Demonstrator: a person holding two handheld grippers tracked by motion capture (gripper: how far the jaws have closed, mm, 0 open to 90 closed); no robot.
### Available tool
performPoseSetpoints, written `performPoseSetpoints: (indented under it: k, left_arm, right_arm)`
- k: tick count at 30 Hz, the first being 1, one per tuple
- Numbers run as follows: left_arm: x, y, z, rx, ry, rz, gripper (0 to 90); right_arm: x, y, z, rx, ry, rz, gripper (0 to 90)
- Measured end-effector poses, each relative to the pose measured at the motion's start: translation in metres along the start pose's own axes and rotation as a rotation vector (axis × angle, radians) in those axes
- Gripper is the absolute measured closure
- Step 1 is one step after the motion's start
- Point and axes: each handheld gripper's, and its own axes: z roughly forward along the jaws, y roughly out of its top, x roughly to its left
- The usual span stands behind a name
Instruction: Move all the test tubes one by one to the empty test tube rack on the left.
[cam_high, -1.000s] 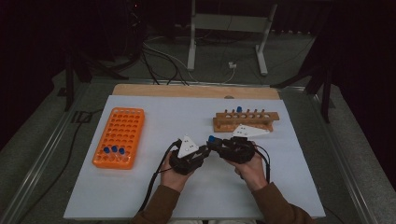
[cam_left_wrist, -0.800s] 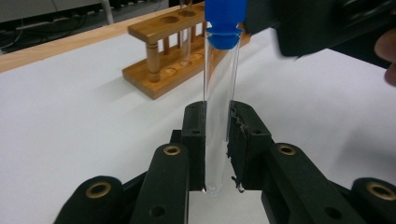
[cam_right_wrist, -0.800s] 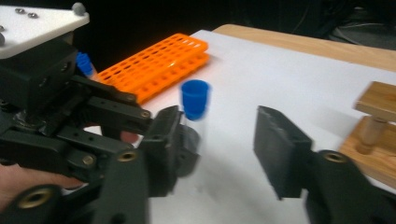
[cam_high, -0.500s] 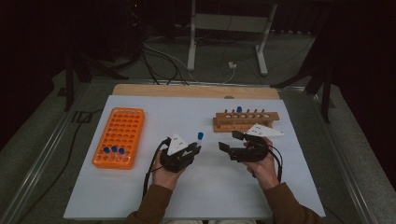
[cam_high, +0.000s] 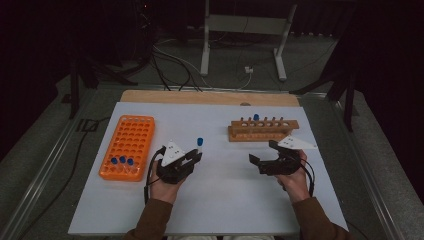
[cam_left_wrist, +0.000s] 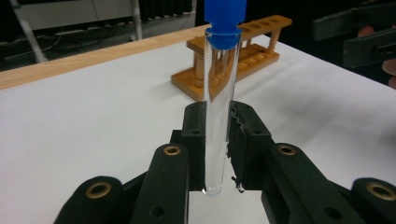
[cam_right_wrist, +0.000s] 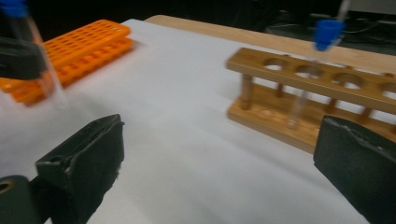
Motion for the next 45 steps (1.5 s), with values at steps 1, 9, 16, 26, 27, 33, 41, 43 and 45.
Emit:
performPoseSetpoints:
  k: [1, 9, 16, 26, 27, 33, 41, 43, 45]
  left_arm:
    - [0.002, 0.0, -0.002, -0.005, 0.003, -0.004, 78.3]
    - [0.013, 0.003, -0.019, -0.034, 0.036, -0.015, 78.2]
    - [0.028, 0.002, -0.037, -0.056, 0.078, -0.039, 78.2]
    - [0.047, 0.0, -0.068, -0.099, 0.144, -0.059, 78.2]
    - [0.049, 0.0, -0.072, -0.103, 0.151, -0.061, 78.2]
    - [0.067, -0.002, -0.093, -0.123, 0.212, -0.079, 78.2]
    - [0.09, -0.008, -0.122, -0.148, 0.307, -0.106, 78.2]
    - [0.094, -0.012, -0.127, -0.149, 0.324, -0.117, 78.2]
    - [0.097, -0.016, -0.131, -0.145, 0.34, -0.117, 78.2]
  right_arm:
    - [-0.002, -0.001, -0.002, -0.003, -0.012, 0.006, 0.8]
    - [-0.018, -0.008, -0.019, -0.039, -0.065, 0.043, 0.1]
    - [-0.029, -0.017, -0.03, -0.045, -0.095, 0.069, 0.1]
    - [-0.038, -0.024, -0.041, -0.06, -0.112, 0.099, 0.2]
    - [-0.038, -0.024, -0.041, -0.061, -0.111, 0.101, 0.2]
    - [-0.038, -0.024, -0.042, -0.063, -0.11, 0.098, 0.2]
    - [-0.037, -0.024, -0.043, -0.069, -0.106, 0.098, 0.2]
    - [-0.037, -0.025, -0.042, -0.068, -0.104, 0.097, 0.2]
    - [-0.037, -0.025, -0.042, -0.067, -0.102, 0.095, 0.2]
